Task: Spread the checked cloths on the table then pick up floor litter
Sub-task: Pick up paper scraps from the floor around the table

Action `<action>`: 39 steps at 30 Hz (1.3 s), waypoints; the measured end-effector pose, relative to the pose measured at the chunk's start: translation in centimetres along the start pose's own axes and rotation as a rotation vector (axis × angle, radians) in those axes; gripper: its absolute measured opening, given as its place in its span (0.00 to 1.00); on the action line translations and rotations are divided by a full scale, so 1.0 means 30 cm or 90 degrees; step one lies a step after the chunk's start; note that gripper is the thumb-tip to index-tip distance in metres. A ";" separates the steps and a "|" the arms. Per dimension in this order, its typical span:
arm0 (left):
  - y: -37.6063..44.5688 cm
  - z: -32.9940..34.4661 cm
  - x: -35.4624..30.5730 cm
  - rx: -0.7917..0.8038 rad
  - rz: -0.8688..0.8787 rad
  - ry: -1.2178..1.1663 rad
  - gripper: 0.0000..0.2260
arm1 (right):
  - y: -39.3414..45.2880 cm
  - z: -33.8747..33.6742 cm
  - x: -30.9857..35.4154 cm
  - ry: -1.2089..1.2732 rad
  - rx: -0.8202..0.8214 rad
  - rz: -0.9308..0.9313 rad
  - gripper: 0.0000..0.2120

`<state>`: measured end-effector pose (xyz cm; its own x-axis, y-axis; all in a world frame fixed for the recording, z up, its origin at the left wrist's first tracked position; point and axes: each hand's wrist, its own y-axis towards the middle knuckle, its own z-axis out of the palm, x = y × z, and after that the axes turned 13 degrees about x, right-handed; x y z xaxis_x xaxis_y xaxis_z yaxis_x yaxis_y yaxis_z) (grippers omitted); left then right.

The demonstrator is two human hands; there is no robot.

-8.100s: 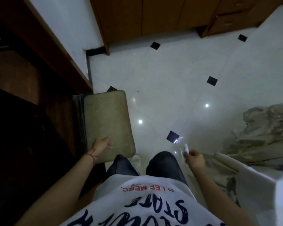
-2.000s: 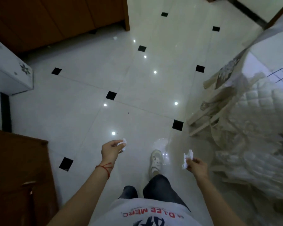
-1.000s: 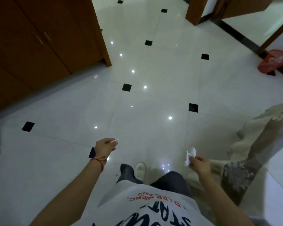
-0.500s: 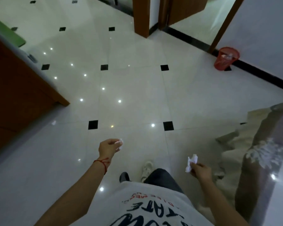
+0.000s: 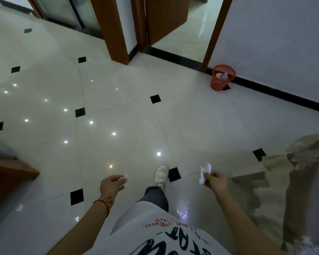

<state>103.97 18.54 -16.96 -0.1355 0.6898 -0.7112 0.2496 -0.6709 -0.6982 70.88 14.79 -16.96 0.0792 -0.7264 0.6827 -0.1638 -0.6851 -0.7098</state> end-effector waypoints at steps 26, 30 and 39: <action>1.056 1.328 -1.249 0.201 0.030 0.178 0.12 | 1.080 -0.647 0.977 0.121 -0.171 0.083 0.04; 1.158 1.419 -1.340 0.162 -0.001 0.186 0.12 | 1.264 -0.759 1.191 0.135 -0.171 0.082 0.02; 1.559 1.705 -1.651 0.171 -0.043 0.175 0.14 | 1.690 -0.903 1.568 0.158 -0.208 0.063 0.04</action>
<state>73.32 -60.94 -18.54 0.1284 0.7571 -0.6405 -0.0165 -0.6441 -0.7647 39.65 -52.60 -16.15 -0.1851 -0.7245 0.6639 -0.4656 -0.5303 -0.7085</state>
